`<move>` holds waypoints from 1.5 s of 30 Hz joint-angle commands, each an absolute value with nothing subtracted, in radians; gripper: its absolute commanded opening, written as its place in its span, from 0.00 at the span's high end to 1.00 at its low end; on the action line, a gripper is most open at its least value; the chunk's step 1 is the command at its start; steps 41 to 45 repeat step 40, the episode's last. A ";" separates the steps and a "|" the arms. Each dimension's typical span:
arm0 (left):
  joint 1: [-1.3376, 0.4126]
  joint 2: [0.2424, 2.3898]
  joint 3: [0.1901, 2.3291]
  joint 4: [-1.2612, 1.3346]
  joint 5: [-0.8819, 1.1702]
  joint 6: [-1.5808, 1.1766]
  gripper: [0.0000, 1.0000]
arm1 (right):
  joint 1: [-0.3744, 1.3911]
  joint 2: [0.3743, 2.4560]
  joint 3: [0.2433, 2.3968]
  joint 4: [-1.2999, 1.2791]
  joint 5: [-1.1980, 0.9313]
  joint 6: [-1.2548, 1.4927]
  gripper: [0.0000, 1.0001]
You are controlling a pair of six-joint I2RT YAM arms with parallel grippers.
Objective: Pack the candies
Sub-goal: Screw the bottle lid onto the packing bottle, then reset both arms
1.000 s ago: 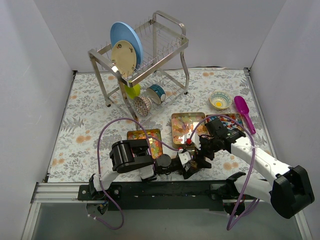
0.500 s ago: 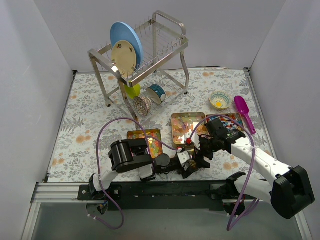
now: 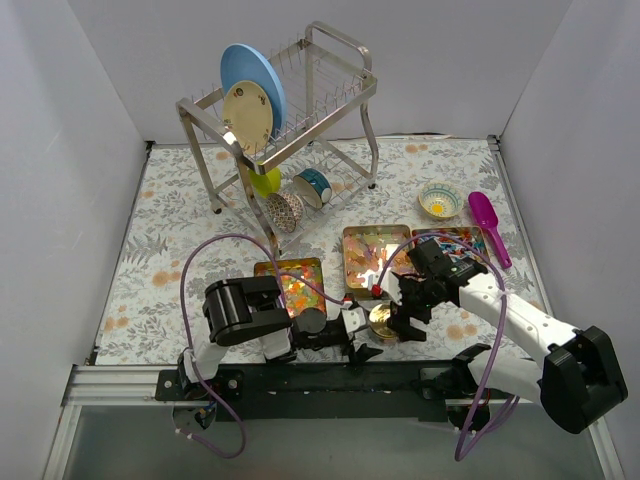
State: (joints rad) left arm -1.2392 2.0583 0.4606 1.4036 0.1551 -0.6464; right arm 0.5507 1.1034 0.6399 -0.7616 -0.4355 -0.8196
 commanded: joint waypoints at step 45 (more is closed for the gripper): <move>-0.821 1.124 1.237 0.104 0.255 -0.482 0.02 | 0.206 1.197 1.325 -0.693 0.060 -0.129 0.02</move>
